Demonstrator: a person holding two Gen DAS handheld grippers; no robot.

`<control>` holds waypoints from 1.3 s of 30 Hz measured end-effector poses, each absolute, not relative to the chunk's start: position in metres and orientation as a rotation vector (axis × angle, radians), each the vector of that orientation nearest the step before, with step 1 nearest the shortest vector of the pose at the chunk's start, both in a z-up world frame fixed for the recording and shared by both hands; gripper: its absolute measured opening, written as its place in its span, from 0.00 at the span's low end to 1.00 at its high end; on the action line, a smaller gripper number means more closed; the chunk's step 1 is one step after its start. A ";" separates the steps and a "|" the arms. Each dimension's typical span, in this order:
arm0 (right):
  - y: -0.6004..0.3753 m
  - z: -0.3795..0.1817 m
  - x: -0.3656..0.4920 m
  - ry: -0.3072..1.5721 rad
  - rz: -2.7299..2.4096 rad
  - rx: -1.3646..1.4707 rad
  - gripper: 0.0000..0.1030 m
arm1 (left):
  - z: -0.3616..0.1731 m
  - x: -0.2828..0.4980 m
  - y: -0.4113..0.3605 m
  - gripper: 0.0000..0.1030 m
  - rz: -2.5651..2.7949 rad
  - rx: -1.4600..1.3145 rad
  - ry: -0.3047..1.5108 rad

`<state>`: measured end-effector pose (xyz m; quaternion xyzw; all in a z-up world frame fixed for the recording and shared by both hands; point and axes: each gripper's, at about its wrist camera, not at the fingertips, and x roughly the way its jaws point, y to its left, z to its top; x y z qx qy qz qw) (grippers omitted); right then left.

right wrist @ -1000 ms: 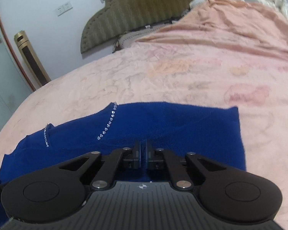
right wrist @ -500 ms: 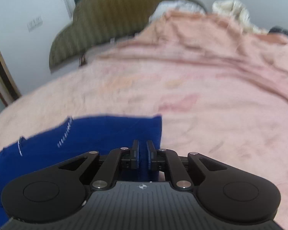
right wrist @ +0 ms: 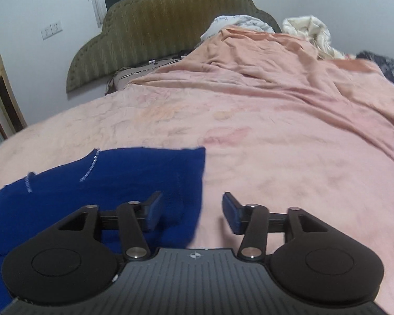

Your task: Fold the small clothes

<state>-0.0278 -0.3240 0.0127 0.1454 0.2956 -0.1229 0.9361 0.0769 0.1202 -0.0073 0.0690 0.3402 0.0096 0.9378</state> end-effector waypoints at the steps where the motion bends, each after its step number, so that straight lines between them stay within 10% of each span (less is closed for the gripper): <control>1: -0.326 0.011 -0.036 0.612 -0.238 0.315 0.56 | -0.007 0.072 0.129 0.88 0.003 0.110 0.708; 16: -0.324 -0.014 -0.132 0.716 0.162 0.473 0.59 | -0.023 0.023 0.175 0.83 -0.481 -0.066 0.872; 20: -0.309 -0.017 -0.138 0.688 0.226 0.462 0.45 | -0.027 0.028 0.162 0.11 -0.531 -0.109 0.882; 21: -0.311 -0.018 -0.136 0.686 0.218 0.484 0.23 | -0.028 0.032 0.164 0.06 -0.522 -0.139 0.899; 22: -0.315 -0.020 -0.133 0.689 0.201 0.521 0.06 | -0.029 0.036 0.167 0.06 -0.516 -0.173 0.912; 39: -0.317 0.033 -0.038 0.528 -0.022 0.309 0.08 | 0.001 0.107 0.125 0.08 -0.330 0.044 0.702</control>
